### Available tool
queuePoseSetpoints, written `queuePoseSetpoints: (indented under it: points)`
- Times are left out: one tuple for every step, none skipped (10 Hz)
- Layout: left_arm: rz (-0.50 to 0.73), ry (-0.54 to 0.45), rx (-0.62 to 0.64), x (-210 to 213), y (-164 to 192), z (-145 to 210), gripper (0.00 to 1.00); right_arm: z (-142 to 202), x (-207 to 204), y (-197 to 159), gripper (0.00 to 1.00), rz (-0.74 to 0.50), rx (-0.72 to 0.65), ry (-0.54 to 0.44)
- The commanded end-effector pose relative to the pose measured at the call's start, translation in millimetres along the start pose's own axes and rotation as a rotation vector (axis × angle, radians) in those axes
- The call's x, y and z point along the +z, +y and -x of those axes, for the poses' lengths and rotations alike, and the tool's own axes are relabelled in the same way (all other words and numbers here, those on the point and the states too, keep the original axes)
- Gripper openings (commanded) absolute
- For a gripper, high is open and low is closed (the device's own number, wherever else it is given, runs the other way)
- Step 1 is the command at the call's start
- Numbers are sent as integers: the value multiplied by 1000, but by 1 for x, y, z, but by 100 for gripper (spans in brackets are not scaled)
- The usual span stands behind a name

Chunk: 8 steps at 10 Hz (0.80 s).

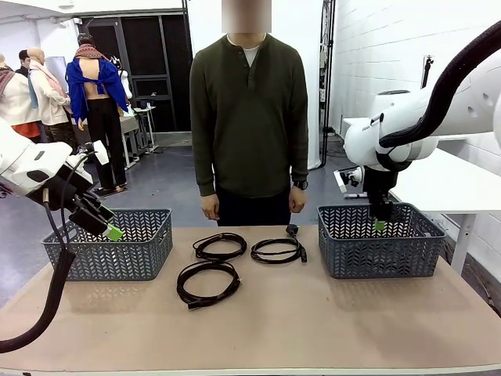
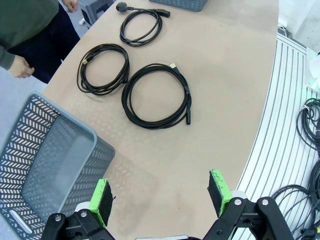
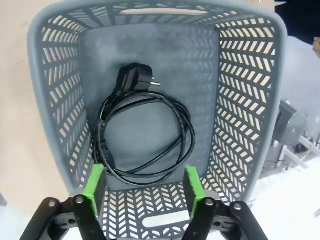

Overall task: Organize the cables according to human instructions.
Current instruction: Pick up a bundle of cables and place it in the basket indicated by the human.

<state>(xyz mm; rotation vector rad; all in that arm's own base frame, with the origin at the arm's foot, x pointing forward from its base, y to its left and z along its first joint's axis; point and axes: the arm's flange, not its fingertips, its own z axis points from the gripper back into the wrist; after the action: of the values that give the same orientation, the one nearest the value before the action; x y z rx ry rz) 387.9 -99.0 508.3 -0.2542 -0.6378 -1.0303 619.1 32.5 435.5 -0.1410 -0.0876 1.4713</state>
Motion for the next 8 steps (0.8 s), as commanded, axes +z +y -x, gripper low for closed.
queuePoseSetpoints:
  points:
    - [19, -17, -18, -1, 3, 4, 100, -1, 6, -6, 100, -15, 11, -19]
    - [19, -17, -18, -1, 3, 4, 100, -2, 7, -6, 100, -19, 17, -16]
    - [19, -17, -18, -1, 3, 4, 100, -3, 7, -6, 100, -23, 17, -17]
    - [19, -17, -18, -1, 3, 4, 100, -3, 5, -6, 100, -26, -2, -4]
    - [19, -17, -18, -1, 3, 4, 100, -3, 6, -7, 100, 3, -27, -3]
    - [19, -17, -18, -1, 3, 4, 100, -4, 6, -1, 100, -8, 4, 0]
    - [19, -17, -18, -1, 3, 4, 100, -4, 6, -1, 100, -8, 4, 0]
    - [19, -17, -18, -1, 3, 4, 100, -4, 6, -1, 100, -8, 4, 0]
